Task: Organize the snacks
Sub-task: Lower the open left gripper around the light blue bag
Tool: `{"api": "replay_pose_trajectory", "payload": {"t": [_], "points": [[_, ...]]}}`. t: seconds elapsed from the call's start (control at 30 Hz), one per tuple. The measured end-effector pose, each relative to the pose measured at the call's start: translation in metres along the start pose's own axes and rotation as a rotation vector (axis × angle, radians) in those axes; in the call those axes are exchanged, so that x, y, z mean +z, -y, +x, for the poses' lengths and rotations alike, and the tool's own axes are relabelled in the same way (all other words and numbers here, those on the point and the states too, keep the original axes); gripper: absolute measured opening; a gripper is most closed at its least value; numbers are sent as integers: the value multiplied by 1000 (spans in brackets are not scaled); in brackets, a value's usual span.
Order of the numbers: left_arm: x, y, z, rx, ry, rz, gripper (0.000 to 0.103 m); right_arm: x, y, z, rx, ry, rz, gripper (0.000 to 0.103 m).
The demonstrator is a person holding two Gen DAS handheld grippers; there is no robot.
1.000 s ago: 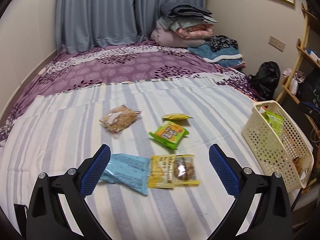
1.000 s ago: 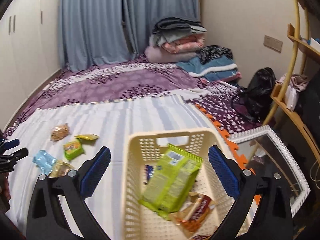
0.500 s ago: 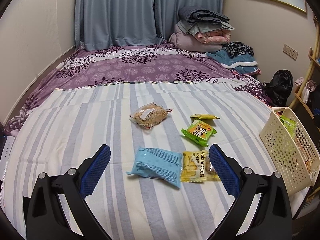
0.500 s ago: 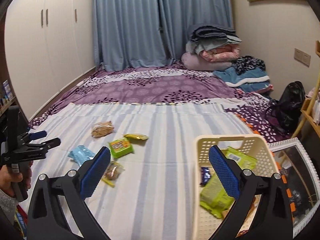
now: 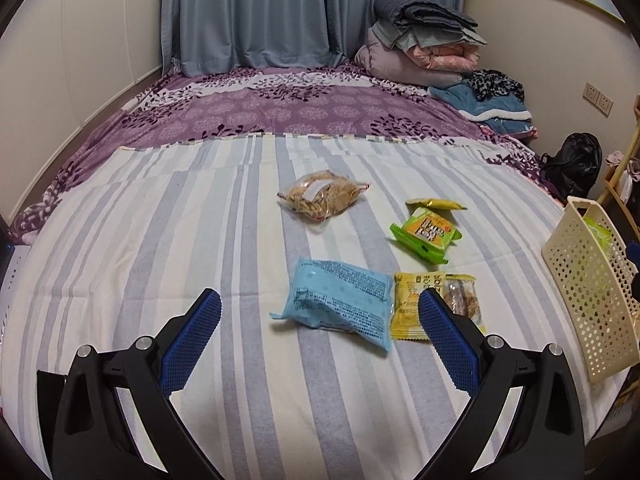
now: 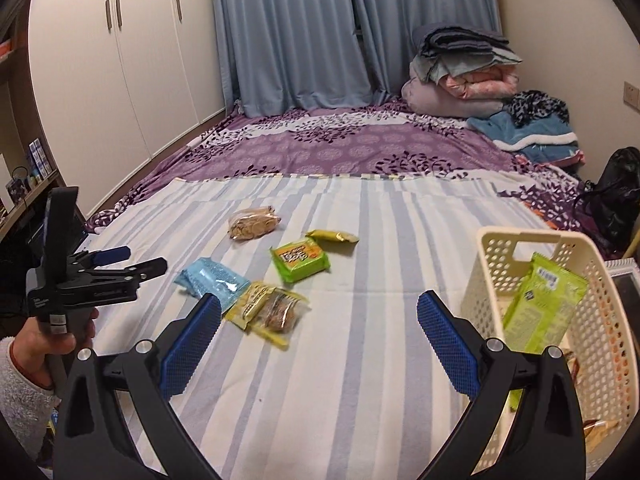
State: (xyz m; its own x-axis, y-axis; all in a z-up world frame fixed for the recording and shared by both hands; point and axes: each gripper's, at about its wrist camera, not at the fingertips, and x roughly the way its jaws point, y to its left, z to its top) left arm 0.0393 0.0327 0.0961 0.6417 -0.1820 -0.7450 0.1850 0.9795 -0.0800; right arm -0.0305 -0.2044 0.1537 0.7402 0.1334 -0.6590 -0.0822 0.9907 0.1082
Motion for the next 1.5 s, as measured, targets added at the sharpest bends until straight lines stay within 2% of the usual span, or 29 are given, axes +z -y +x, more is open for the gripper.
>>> {"api": "replay_pose_trajectory", "payload": {"t": [0.27, 0.63, 0.83, 1.13, 1.27, 1.5], "points": [[-22, 15, 46, 34, -95, 14, 100, -13, 2, 12, 26, -43, 33, 98], [-29, 20, 77, 106, -152, 42, 100, -27, 7, 24, 41, -87, 69, 98], [-34, 0, 72, 116, -152, 18, 100, -28, 8, 28, 50, -96, 78, 98], [-32, -56, 61, 220, -153, -64, 100, -31, 4, 34, 64, -109, 79, 98], [-26, -50, 55, 192, -128, -63, 100, -33, 0, 38, 70, -117, 73, 98], [-11, -4, 65, 121, -113, -2, 100, -38, 3, 42, 66, -133, 84, 98]]}}
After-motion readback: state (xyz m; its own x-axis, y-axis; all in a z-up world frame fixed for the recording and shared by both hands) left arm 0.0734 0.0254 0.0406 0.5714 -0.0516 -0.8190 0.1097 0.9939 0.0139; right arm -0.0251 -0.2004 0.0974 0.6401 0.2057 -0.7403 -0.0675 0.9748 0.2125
